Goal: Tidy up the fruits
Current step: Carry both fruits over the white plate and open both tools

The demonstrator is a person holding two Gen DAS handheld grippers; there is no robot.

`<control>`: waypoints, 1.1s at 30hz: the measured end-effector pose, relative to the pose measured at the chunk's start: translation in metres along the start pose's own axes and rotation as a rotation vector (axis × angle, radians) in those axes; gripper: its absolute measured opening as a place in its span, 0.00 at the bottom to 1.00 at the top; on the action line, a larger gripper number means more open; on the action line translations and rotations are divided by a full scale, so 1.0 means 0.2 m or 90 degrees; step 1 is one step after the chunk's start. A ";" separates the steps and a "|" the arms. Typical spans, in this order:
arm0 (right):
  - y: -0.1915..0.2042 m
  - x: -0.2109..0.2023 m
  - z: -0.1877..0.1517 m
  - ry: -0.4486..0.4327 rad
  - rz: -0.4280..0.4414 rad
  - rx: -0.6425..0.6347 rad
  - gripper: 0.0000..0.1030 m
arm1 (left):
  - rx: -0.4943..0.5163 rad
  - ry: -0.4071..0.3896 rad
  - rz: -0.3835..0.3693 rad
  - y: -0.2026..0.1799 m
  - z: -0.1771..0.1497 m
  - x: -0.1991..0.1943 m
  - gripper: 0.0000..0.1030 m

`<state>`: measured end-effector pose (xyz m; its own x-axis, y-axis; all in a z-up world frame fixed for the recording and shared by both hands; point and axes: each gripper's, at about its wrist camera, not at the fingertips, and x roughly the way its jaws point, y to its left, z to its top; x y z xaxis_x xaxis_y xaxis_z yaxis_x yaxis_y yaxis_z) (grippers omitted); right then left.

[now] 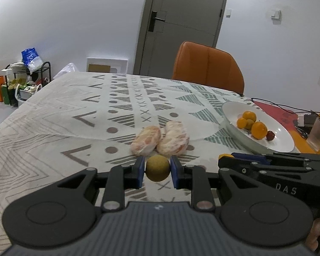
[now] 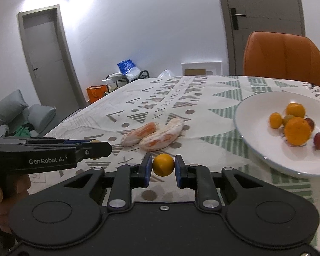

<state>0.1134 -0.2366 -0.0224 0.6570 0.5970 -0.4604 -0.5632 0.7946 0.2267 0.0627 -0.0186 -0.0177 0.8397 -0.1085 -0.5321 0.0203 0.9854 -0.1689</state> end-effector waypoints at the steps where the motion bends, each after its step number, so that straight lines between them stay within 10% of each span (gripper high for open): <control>1: -0.01 -0.01 0.00 -0.003 -0.003 0.003 0.20 | 0.003 0.000 -0.002 -0.01 0.00 0.00 0.24; 33: -0.45 -0.23 -0.01 -0.070 -0.111 0.104 0.20 | 0.069 -0.006 -0.051 -0.29 0.08 0.11 0.24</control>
<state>0.1336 -0.3360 -0.0234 0.7931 0.4501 -0.4105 -0.3532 0.8888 0.2921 0.0887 -0.0769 -0.0060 0.8379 -0.1862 -0.5130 0.1448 0.9822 -0.1199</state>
